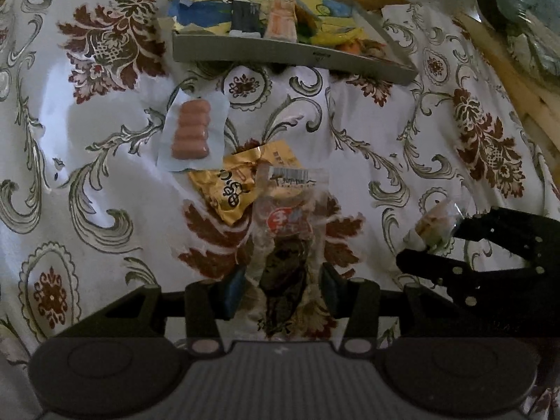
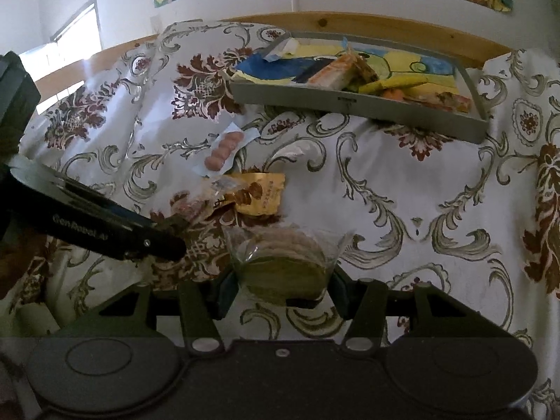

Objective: Organize snacks
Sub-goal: 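Grasp the clear packet with the right tool while the left tool grasps the dark jerky packet, then carry the clear packet and jerky packet over the grey tray with both tools, then open both tools to drop the two packets into the tray, then withdraw both tools from the tray back over the sausages and gold packet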

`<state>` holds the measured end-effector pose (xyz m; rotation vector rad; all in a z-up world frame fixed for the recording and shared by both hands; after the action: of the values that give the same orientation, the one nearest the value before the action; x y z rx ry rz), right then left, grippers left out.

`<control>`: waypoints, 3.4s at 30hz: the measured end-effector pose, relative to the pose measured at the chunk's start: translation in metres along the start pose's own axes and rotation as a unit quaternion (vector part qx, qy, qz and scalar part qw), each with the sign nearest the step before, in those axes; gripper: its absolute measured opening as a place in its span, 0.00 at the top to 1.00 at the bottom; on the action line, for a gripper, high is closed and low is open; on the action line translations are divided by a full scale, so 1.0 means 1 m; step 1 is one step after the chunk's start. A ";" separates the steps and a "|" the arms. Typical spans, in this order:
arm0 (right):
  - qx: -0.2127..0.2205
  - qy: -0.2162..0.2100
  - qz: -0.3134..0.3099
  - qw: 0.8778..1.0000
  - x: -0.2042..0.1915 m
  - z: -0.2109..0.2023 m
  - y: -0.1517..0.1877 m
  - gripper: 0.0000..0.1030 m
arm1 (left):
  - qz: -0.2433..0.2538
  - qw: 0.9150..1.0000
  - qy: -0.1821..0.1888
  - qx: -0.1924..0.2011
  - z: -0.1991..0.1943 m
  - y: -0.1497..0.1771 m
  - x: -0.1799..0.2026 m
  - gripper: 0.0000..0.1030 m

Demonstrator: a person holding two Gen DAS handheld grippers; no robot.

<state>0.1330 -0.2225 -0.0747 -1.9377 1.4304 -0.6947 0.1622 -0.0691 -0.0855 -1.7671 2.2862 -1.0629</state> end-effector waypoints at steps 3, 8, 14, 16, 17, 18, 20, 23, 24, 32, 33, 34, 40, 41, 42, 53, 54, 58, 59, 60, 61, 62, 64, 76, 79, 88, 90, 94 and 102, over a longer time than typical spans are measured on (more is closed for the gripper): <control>0.002 0.000 -0.001 1.000 -0.001 0.000 -0.002 0.46 | -0.002 1.000 0.001 0.005 -0.002 -0.002 0.001 0.52; 0.013 0.002 0.004 1.000 0.002 -0.001 -0.014 0.46 | -0.008 1.000 0.012 0.024 -0.009 -0.013 0.003 0.52; 0.022 0.004 0.007 1.000 0.010 -0.003 -0.031 0.46 | -0.014 0.999 0.016 0.034 -0.013 -0.029 0.002 0.52; 0.024 0.002 0.004 1.000 0.013 -0.003 -0.042 0.46 | -0.011 0.999 0.018 0.038 -0.015 -0.042 0.003 0.52; 0.026 0.001 0.000 1.000 0.016 -0.003 -0.048 0.46 | -0.009 0.999 0.019 0.043 -0.017 -0.049 0.003 0.52; 0.029 0.001 -0.006 1.000 0.019 -0.003 -0.057 0.46 | -0.006 0.999 0.019 0.049 -0.019 -0.058 0.003 0.52; 0.038 0.002 -0.010 0.999 0.027 -0.004 -0.075 0.46 | 0.001 0.998 0.021 0.060 -0.023 -0.078 0.004 0.52; 0.047 0.002 -0.010 0.999 0.039 -0.001 -0.102 0.46 | 0.013 0.996 0.018 0.081 -0.027 -0.112 0.005 0.52; 0.049 0.002 -0.011 0.999 0.043 0.001 -0.111 0.46 | 0.017 0.996 0.017 0.091 -0.029 -0.126 0.005 0.52; 0.052 0.010 -0.022 0.998 0.067 0.033 -0.193 0.46 | 0.035 0.988 -0.005 0.150 -0.022 -0.222 -0.002 0.52; 0.054 0.013 -0.025 0.998 0.070 0.040 -0.205 0.45 | 0.032 0.988 -0.008 0.152 -0.019 -0.230 -0.005 0.52; 0.057 0.018 -0.029 0.998 0.072 0.047 -0.215 0.45 | 0.028 0.988 -0.011 0.152 -0.014 -0.238 -0.008 0.52; 0.066 0.050 -0.023 0.996 0.087 0.101 -0.249 0.45 | 0.012 0.988 -0.029 0.149 0.021 -0.270 -0.033 0.52; 0.063 0.055 -0.016 0.996 0.092 0.111 -0.251 0.45 | 0.008 0.989 -0.032 0.146 0.027 -0.274 -0.037 0.52; 0.062 0.060 -0.013 0.996 0.096 0.119 -0.251 0.45 | 0.005 0.989 -0.034 0.141 0.034 -0.277 -0.040 0.52; 0.027 0.083 0.002 0.996 0.118 0.174 -0.246 0.45 | -0.004 0.993 -0.049 0.104 0.076 -0.286 -0.055 0.52; 0.027 0.083 0.001 0.996 0.117 0.176 -0.246 0.45 | -0.005 0.994 -0.049 0.101 0.078 -0.286 -0.055 0.52; 0.027 0.078 0.005 0.997 0.115 0.181 -0.245 0.44 | -0.004 0.994 -0.053 0.093 0.085 -0.287 -0.056 0.52; 0.026 0.078 0.005 0.997 0.114 0.181 -0.245 0.44 | -0.004 0.994 -0.054 0.092 0.086 -0.287 -0.056 0.51; 0.026 0.078 0.006 0.997 0.114 0.182 -0.246 0.43 | -0.004 0.994 -0.054 0.091 0.086 -0.287 -0.056 0.51; 0.026 0.078 0.007 0.997 0.114 0.183 -0.246 0.43 | -0.004 0.995 -0.054 0.090 0.087 -0.287 -0.056 0.51; 0.026 0.078 0.008 0.997 0.114 0.183 -0.246 0.43 | -0.005 0.995 -0.054 0.088 0.088 -0.287 -0.056 0.51; 0.027 0.080 0.009 0.996 0.114 0.183 -0.246 0.41 | -0.007 0.995 -0.055 0.086 0.089 -0.287 -0.057 0.51; 0.049 0.101 0.018 0.994 0.121 0.177 -0.246 0.11 | -0.031 0.994 -0.054 0.093 0.083 -0.286 -0.061 0.28; 0.064 0.112 0.025 0.991 0.124 0.169 -0.247 0.08 | -0.030 0.993 -0.048 0.106 0.074 -0.288 -0.057 0.22; 0.133 0.148 0.057 0.978 0.133 0.123 -0.254 0.01 | 0.001 0.979 -0.063 0.193 0.026 -0.293 -0.047 0.03; 0.141 0.149 0.066 0.977 0.133 0.113 -0.254 0.01 | 0.011 0.975 -0.076 0.209 0.015 -0.292 -0.045 0.02; 0.160 0.160 0.073 0.971 0.130 0.089 -0.248 0.01 | 0.021 0.965 -0.099 0.242 -0.010 -0.285 -0.045 0.01; 0.183 0.177 0.073 0.964 0.117 0.041 -0.221 0.01 | 0.026 0.949 -0.119 0.289 -0.052 -0.251 -0.046 0.00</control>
<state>0.3345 -0.2798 0.0676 -1.4563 1.5054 -1.1877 0.3629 -0.0299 0.0755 -1.4853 1.6403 -1.2607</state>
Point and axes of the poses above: each gripper's, at about its wrist camera, not at the fingertips, and z roughly the way its jaws point, x to its right, y to its underside, the point moved 7 cm from there along z, roughly the way its jaws point, and after that the axes turned 11 degrees about y, right-handed, at the moved point
